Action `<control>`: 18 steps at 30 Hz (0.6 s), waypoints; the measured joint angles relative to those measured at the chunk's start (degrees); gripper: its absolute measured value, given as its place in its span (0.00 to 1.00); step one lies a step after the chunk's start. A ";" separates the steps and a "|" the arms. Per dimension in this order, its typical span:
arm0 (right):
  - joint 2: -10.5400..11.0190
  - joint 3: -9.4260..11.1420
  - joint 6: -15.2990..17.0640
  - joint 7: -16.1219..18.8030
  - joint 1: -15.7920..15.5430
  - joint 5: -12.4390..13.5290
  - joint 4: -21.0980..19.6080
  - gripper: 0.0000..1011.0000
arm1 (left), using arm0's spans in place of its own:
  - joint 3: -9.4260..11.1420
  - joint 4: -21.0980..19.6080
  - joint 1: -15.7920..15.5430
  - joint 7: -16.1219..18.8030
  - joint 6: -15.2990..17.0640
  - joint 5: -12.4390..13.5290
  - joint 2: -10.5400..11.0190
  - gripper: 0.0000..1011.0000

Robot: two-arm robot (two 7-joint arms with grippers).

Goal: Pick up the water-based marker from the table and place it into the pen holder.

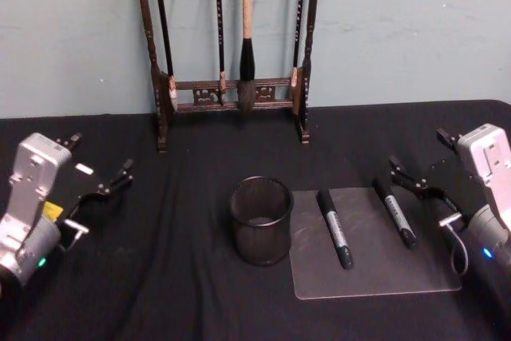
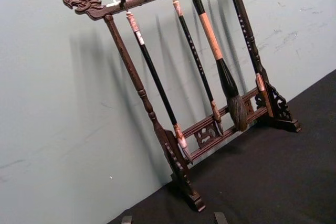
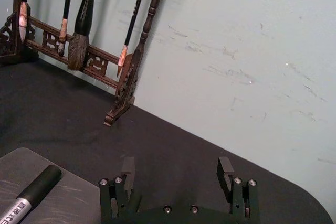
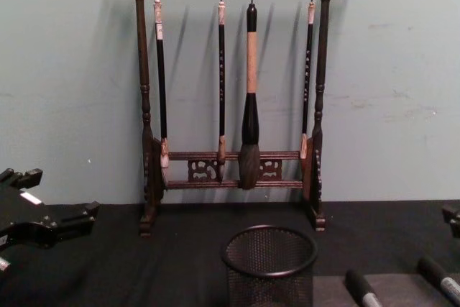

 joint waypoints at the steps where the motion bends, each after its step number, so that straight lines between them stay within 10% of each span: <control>1: 0.00 0.00 0.00 0.00 0.00 0.00 0.00 0.99 | 0.00 0.00 0.00 0.00 0.00 0.00 0.00 1.00; 18: -0.95 1.79 1.33 2.56 -2.39 1.93 -3.56 0.99 | 0.00 0.00 0.00 0.00 0.00 0.00 0.00 1.00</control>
